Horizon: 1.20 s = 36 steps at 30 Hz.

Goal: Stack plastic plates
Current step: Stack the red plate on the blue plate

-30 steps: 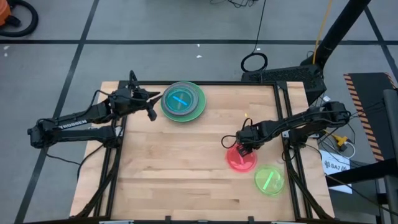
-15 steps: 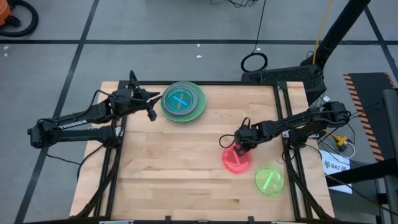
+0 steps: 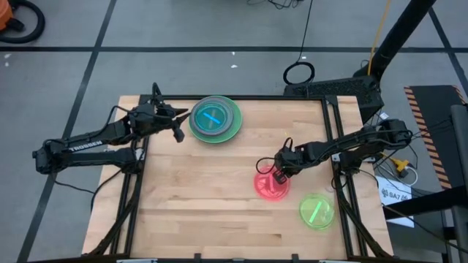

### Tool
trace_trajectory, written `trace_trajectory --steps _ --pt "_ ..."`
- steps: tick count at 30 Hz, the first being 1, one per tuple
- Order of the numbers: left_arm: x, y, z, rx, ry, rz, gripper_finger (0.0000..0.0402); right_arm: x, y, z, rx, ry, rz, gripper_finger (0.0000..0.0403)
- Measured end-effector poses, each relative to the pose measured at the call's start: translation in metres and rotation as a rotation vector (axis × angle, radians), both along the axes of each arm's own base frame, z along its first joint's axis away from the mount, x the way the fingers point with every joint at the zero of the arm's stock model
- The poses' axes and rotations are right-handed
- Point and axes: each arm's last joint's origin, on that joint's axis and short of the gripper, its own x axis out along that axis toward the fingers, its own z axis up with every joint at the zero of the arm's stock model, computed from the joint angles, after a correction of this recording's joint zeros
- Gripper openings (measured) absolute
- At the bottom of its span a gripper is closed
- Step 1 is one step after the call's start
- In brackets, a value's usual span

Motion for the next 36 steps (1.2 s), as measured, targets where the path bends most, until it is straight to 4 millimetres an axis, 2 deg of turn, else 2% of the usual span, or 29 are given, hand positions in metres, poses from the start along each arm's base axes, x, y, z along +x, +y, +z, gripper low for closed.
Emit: trace_trajectory --steps 5,10,20,28,36 --pt "0.0 -0.001 0.0 -0.036 -0.023 -0.016 0.0088 0.002 -0.001 0.001 -0.049 -0.027 0.026 0.0001" --pt "0.002 -0.004 0.0 -0.073 -0.041 -0.078 0.0088 0.007 -0.003 0.009 -0.14 -0.126 0.054 0.0001" --pt "0.009 -0.018 0.0 -0.121 -0.063 -0.179 0.0088 0.018 -0.01 0.037 -0.47 -0.36 0.088 0.0001" --pt "0.035 -0.034 -0.004 -0.122 -0.087 -0.316 0.0088 0.037 -0.014 0.06 -0.781 -0.547 0.126 0.0" --pt "0.059 -0.042 -0.018 -0.104 -0.053 -0.381 0.0088 0.046 -0.017 0.081 -1.042 -0.613 0.168 0.0"
